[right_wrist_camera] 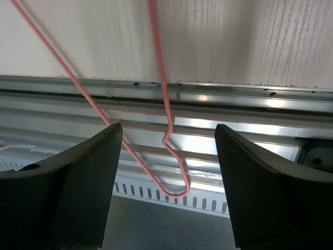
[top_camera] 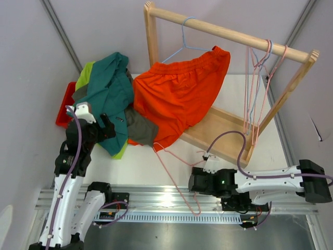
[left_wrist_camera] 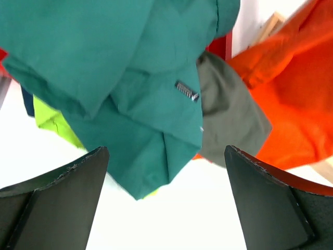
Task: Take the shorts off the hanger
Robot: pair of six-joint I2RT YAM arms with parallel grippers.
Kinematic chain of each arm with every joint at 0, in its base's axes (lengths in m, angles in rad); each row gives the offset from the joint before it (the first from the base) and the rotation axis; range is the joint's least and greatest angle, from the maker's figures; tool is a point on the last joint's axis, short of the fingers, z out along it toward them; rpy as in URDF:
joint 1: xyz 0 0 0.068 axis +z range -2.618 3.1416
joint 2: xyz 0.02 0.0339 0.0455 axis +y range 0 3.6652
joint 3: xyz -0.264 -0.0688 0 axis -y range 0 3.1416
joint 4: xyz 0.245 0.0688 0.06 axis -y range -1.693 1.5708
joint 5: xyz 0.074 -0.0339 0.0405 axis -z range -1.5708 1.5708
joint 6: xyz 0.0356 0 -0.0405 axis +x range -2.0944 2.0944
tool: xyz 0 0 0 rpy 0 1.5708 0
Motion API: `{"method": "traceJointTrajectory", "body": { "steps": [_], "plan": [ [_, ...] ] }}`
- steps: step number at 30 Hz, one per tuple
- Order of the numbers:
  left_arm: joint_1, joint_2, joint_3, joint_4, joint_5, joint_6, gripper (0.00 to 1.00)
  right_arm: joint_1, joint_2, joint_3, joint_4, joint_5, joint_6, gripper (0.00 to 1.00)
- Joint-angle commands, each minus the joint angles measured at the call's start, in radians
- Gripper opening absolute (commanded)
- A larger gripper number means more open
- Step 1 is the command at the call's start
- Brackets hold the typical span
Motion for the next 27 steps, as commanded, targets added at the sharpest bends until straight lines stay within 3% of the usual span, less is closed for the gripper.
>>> {"method": "traceJointTrajectory", "body": {
  "steps": [1, 16, 23, 27],
  "plan": [
    [-0.018, -0.08, -0.041, 0.008, 0.027, -0.025, 0.99, 0.034, 0.058, -0.018, 0.081, 0.081, 0.127, 0.76],
    [-0.08, -0.128, -0.064, 0.016, 0.01, -0.022, 0.99, 0.044, 0.273, -0.027, 0.202, 0.104, 0.161, 0.59],
    [-0.113, -0.134, -0.068, 0.016, -0.009, -0.028, 0.99, 0.026, 0.286, -0.081, 0.285, 0.09, 0.149, 0.22],
    [-0.129, -0.142, -0.069, 0.013, -0.027, -0.031, 0.99, 0.024, 0.284, -0.096, 0.296, 0.086, 0.147, 0.13]
  ]
}}
